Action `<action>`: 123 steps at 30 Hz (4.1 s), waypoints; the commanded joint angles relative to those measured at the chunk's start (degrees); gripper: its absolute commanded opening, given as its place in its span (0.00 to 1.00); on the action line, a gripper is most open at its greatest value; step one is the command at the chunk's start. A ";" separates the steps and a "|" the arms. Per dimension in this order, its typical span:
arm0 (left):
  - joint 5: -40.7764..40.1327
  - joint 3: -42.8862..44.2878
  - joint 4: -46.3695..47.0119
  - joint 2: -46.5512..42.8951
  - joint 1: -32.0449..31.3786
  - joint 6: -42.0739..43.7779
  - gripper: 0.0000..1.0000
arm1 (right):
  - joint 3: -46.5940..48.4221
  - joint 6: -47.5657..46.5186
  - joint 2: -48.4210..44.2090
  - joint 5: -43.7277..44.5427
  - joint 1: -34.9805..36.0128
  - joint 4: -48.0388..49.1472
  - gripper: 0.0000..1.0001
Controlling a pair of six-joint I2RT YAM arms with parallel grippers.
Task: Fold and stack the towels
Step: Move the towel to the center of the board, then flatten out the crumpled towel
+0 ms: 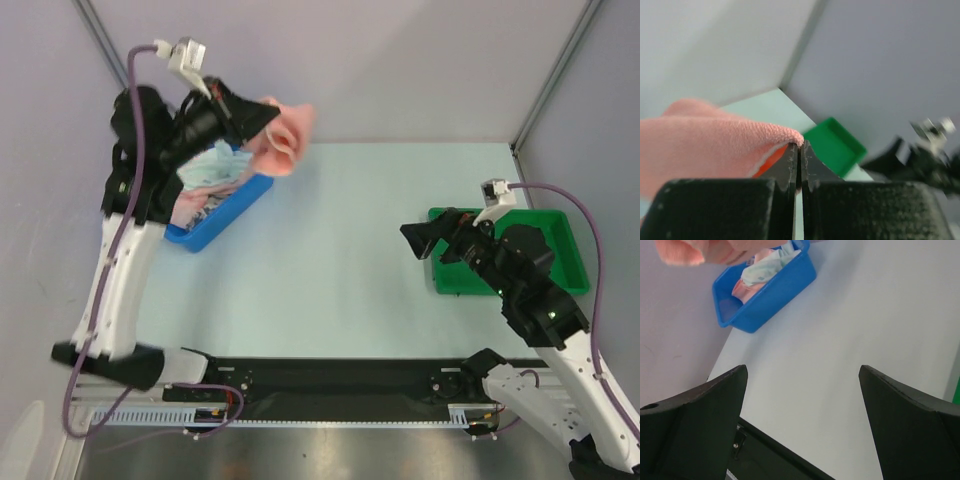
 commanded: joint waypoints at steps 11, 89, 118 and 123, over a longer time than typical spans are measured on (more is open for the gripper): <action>-6.94 -75.39 14.80 -30.14 -17.24 -6.83 0.03 | -5.85 2.90 1.90 2.35 -0.16 -8.68 0.92; -14.96 -78.55 -5.53 -42.97 -33.24 -14.83 0.10 | 9.78 -7.55 50.50 -0.81 -8.86 24.28 0.00; -20.19 -39.44 -3.62 8.32 -21.81 5.46 0.69 | -0.76 -5.63 40.07 -4.86 -4.21 -5.16 0.00; -16.53 -45.17 5.39 13.88 -22.87 7.49 0.70 | -3.83 -4.30 36.90 -4.15 -3.59 -3.31 0.00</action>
